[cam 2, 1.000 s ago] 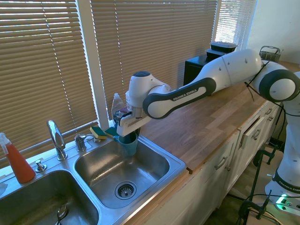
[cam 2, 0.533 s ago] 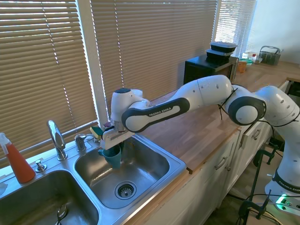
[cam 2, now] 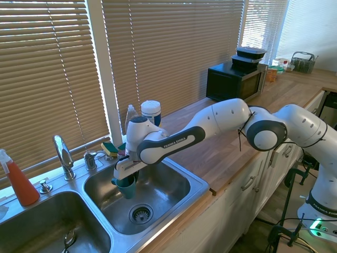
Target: Put the mug in the sink
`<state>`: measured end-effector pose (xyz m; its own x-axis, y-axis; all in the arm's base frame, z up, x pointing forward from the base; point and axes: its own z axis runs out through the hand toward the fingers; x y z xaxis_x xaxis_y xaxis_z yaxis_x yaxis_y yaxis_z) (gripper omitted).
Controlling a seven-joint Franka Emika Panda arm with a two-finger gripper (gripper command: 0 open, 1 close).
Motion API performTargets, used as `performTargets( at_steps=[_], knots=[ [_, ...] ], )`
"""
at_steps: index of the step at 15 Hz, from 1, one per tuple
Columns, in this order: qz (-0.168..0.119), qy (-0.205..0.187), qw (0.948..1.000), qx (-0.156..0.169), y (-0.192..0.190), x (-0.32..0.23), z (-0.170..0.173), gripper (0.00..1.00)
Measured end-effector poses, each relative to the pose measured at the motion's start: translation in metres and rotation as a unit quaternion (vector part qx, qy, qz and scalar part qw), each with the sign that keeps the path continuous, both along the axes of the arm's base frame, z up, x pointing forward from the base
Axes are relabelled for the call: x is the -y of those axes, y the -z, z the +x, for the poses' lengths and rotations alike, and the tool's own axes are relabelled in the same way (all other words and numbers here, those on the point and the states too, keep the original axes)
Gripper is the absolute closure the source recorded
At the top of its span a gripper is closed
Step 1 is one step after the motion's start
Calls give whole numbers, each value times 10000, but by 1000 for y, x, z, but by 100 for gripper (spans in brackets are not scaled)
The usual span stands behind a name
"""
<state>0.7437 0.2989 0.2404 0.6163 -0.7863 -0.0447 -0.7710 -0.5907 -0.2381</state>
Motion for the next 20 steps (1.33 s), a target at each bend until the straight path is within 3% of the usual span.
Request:
performTargets(
  at_steps=[11,12,20],
  knots=[
    [-4,41,10000,21,41,-4,12,100],
    [-1,40,10000,2,46,-4,13,0],
    [11,-41,10000,-86,57,-10,14,0]
  ],
)
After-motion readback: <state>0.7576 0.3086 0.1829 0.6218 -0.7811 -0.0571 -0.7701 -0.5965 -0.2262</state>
